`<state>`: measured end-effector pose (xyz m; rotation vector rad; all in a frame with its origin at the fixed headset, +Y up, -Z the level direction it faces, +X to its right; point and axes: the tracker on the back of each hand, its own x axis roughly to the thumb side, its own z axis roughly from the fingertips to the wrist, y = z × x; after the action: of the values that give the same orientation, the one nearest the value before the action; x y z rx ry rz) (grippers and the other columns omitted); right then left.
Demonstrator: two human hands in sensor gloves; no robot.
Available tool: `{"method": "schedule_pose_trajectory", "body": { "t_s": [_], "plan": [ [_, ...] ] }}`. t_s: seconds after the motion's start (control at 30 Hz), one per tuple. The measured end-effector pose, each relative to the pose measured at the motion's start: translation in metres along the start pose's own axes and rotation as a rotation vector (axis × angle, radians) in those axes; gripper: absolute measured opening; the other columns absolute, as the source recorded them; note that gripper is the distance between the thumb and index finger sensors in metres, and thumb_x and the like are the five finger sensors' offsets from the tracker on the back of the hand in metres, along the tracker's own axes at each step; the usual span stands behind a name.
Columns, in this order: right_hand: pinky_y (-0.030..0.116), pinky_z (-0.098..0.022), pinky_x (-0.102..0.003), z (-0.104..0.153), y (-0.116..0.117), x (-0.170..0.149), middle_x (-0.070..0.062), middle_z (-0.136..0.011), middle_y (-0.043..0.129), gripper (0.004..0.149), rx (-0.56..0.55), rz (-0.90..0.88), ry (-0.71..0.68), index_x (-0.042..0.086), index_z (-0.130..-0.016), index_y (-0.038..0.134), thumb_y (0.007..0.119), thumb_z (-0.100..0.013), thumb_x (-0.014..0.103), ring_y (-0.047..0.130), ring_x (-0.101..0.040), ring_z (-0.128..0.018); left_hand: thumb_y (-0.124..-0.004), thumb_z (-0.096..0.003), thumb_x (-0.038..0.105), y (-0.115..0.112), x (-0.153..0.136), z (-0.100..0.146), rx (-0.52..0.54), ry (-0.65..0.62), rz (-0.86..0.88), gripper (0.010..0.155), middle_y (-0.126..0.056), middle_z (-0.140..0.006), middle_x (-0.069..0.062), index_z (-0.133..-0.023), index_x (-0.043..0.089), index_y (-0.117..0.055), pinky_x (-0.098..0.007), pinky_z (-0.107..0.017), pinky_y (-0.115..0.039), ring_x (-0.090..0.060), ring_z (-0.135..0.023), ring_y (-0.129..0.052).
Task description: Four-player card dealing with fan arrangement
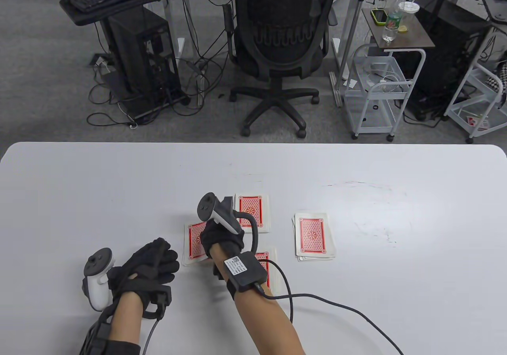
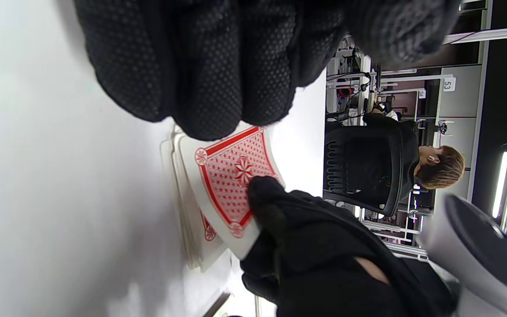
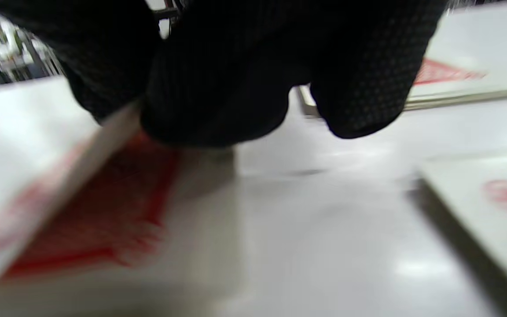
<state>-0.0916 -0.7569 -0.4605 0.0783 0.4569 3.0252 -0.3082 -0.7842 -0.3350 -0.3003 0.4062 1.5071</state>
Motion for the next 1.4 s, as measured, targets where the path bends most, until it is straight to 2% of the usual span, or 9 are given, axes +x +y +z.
{"method": "schedule_pose_trajectory", "body": {
  "t_s": [0.07, 0.2, 0.47, 0.6, 0.73, 0.87, 1.1, 1.2, 1.4],
  "plan": [
    [0.08, -0.043, -0.047, 0.0, 0.004, 0.002, 0.002, -0.068, 0.086, 0.078, -0.005, 0.083, 0.006, 0.001, -0.105, 0.052, 0.085, -0.05, 0.046, 0.097, -0.005, -0.028, -0.074, -0.0506, 0.056, -0.002, 0.001, 0.001, -0.001, -0.007, -0.008, 0.057, -0.091, -0.089, 0.001, -0.097, 0.024, -0.072, -0.046, -0.052, -0.087, -0.031, -0.071, -0.101],
    [0.079, -0.045, -0.049, 0.009, -0.002, 0.001, 0.0, -0.071, 0.086, 0.077, -0.016, 0.027, -0.025, 0.003, -0.105, 0.053, 0.085, -0.051, 0.047, 0.098, -0.007, -0.031, -0.075, -0.0505, 0.056, -0.007, 0.004, 0.003, -0.011, -0.032, -0.022, 0.057, -0.091, -0.089, 0.001, -0.097, 0.024, -0.072, -0.047, -0.051, -0.086, -0.031, -0.071, -0.101],
    [0.071, -0.054, -0.057, 0.056, -0.039, -0.036, -0.011, -0.089, 0.079, 0.063, -0.049, -0.118, -0.101, 0.008, -0.105, 0.059, 0.077, -0.057, 0.045, 0.1, -0.024, -0.061, -0.076, -0.0507, 0.055, -0.036, 0.021, 0.011, -0.036, -0.161, -0.267, 0.056, -0.09, -0.09, 0.002, -0.097, 0.025, -0.071, -0.047, -0.054, -0.085, -0.031, -0.074, -0.1],
    [0.067, -0.057, -0.059, 0.085, -0.042, -0.067, -0.015, -0.095, 0.072, 0.063, -0.085, -0.126, -0.118, 0.009, -0.106, 0.057, 0.076, -0.058, 0.045, 0.095, -0.031, -0.073, -0.077, -0.0503, 0.054, -0.059, 0.033, 0.019, -0.031, -0.281, -0.445, 0.056, -0.087, -0.095, 0.003, -0.099, 0.027, -0.069, -0.047, -0.059, -0.083, -0.031, -0.08, -0.096],
    [0.062, -0.06, -0.064, 0.105, -0.028, -0.091, -0.022, -0.102, 0.06, 0.065, -0.094, -0.123, -0.165, 0.009, -0.107, 0.056, 0.076, -0.058, 0.045, 0.083, -0.042, -0.086, -0.077, -0.0497, 0.054, -0.083, 0.039, 0.027, -0.029, -0.385, -0.636, 0.057, -0.08, -0.101, 0.004, -0.1, 0.03, -0.066, -0.047, -0.065, -0.077, -0.032, -0.089, -0.088],
    [0.055, -0.061, -0.067, 0.113, -0.004, -0.102, -0.027, -0.106, 0.047, 0.07, 0.008, -0.174, -0.178, 0.007, -0.11, 0.048, 0.074, -0.058, 0.048, 0.066, -0.055, -0.095, -0.077, -0.0492, 0.054, -0.102, 0.037, 0.031, -0.038, -0.436, -0.87, 0.06, -0.069, -0.109, 0.005, -0.103, 0.035, -0.06, -0.047, -0.074, -0.067, -0.031, -0.1, -0.075],
    [0.051, -0.061, -0.071, 0.116, 0.029, -0.091, -0.04, -0.103, 0.029, 0.093, 0.123, -0.049, -0.106, -0.005, -0.11, 0.029, 0.071, -0.057, 0.058, 0.046, -0.067, -0.094, -0.077, -0.0485, 0.054, -0.121, 0.025, 0.03, -0.065, -0.429, -1.077, 0.066, -0.045, -0.119, 0.005, -0.107, 0.04, -0.049, -0.049, -0.081, -0.045, -0.033, -0.113, -0.044],
    [0.046, -0.06, -0.073, 0.111, 0.041, -0.087, -0.04, -0.101, 0.022, 0.099, 0.196, -0.017, -0.092, -0.009, -0.108, 0.022, 0.07, -0.056, 0.06, 0.035, -0.068, -0.092, -0.077, -0.0485, 0.054, -0.123, 0.022, 0.028, -0.057, -0.418, -1.11, 0.066, -0.044, -0.119, 0.005, -0.107, 0.041, -0.049, -0.049, -0.081, -0.044, -0.033, -0.113, -0.043],
    [0.044, -0.059, -0.074, 0.111, 0.049, -0.082, -0.043, -0.098, 0.016, 0.098, 0.209, 0.028, -0.096, -0.012, -0.106, 0.015, 0.068, -0.058, 0.056, 0.029, -0.07, -0.089, -0.077, -0.0486, 0.053, -0.123, 0.02, 0.027, -0.046, -0.401, -1.114, 0.066, -0.045, -0.119, 0.006, -0.107, 0.04, -0.05, -0.049, -0.081, -0.044, -0.033, -0.113, -0.044]
  ]
}}
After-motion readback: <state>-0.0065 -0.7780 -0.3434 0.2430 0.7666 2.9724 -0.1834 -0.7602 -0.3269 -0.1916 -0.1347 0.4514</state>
